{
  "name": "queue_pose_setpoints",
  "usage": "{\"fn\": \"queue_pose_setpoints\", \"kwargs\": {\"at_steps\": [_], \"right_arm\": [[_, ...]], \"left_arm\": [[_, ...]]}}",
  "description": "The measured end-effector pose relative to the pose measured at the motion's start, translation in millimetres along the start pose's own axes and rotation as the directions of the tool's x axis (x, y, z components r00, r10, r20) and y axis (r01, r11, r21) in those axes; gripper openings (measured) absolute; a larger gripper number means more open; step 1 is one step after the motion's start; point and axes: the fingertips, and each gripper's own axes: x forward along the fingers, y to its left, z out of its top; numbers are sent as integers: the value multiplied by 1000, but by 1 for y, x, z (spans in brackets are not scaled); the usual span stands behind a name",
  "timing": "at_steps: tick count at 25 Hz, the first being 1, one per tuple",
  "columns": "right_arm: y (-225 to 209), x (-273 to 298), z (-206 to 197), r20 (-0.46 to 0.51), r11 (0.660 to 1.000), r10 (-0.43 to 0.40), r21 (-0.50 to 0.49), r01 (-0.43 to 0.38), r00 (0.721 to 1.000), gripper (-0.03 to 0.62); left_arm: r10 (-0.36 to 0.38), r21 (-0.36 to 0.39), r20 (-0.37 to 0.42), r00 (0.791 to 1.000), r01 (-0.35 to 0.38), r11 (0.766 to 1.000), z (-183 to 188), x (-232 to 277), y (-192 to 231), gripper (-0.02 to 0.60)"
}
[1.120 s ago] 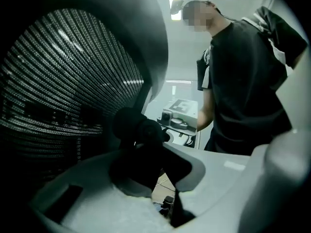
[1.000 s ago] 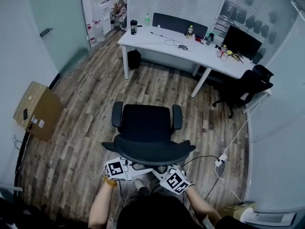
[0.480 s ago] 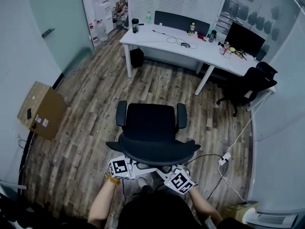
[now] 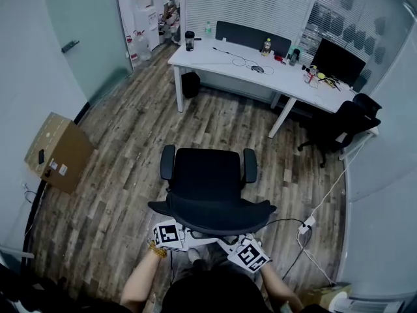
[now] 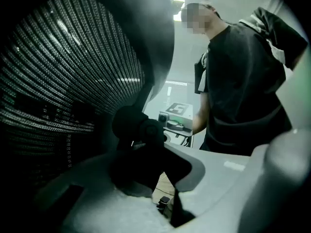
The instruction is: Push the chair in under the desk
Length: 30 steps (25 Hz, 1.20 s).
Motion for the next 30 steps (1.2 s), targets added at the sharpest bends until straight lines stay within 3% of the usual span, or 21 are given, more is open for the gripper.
{"fn": "queue_pose_setpoints", "kwargs": {"at_steps": [30], "right_arm": [[-12, 26, 10, -23, 999, -9, 34, 10, 1000, 63]], "left_arm": [[-50, 12, 12, 999, 50, 999, 1, -24, 20, 57]]}}
